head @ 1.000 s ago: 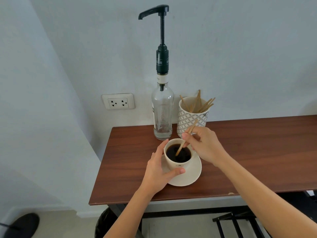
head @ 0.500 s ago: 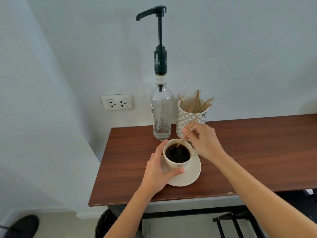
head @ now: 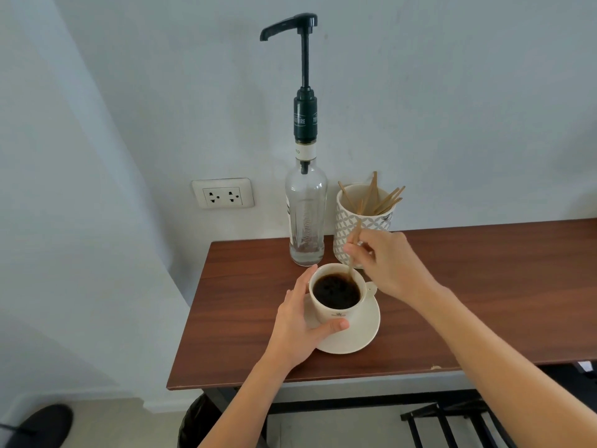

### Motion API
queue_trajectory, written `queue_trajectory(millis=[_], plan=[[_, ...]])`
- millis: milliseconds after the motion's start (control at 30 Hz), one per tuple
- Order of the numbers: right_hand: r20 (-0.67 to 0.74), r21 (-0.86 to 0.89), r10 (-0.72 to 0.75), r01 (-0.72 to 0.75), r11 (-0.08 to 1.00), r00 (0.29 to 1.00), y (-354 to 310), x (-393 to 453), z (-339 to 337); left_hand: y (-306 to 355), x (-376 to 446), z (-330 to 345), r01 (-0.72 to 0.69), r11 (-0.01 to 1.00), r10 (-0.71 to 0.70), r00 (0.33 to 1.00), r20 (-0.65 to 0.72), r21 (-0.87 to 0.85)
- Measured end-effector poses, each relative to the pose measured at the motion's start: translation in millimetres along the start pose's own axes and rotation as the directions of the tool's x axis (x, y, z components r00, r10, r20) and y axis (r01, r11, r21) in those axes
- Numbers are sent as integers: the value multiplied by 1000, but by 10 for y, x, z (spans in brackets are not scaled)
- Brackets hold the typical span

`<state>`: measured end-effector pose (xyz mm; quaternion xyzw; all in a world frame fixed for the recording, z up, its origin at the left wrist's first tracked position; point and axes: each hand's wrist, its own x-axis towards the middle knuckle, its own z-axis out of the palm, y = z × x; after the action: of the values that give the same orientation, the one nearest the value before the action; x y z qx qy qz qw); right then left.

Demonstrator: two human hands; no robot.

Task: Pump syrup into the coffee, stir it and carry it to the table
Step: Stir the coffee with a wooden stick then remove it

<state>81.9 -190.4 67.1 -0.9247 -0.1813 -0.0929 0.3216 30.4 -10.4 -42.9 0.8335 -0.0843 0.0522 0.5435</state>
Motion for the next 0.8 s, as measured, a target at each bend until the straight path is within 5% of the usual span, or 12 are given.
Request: queue_trajectory(millis=[133, 267, 367, 567, 667, 800], plan=[[205, 99, 25, -46, 994, 978, -89, -85, -81, -14, 8, -2, 7, 1000, -7, 1000, 6, 2], [110, 195, -10, -11, 981, 994, -191, -52, 142, -35, 9, 0, -1, 1000, 1, 1000, 9, -6], [-7, 53, 42, -41, 998, 999, -76, 26, 79, -25, 8, 0, -9, 1000, 9, 1000, 2, 9], [209, 170, 87, -124, 978, 974, -85, -108, -51, -26, 15, -5, -6, 1000, 6, 1000, -4, 3], [78, 232, 55, -72, 970, 995, -158, -104, 118, -43, 12, 3, -13, 1000, 13, 1000, 4, -7], [-25, 27, 68, -68, 997, 997, -8, -18, 15, -25, 11, 4, -16, 1000, 16, 1000, -1, 2]])
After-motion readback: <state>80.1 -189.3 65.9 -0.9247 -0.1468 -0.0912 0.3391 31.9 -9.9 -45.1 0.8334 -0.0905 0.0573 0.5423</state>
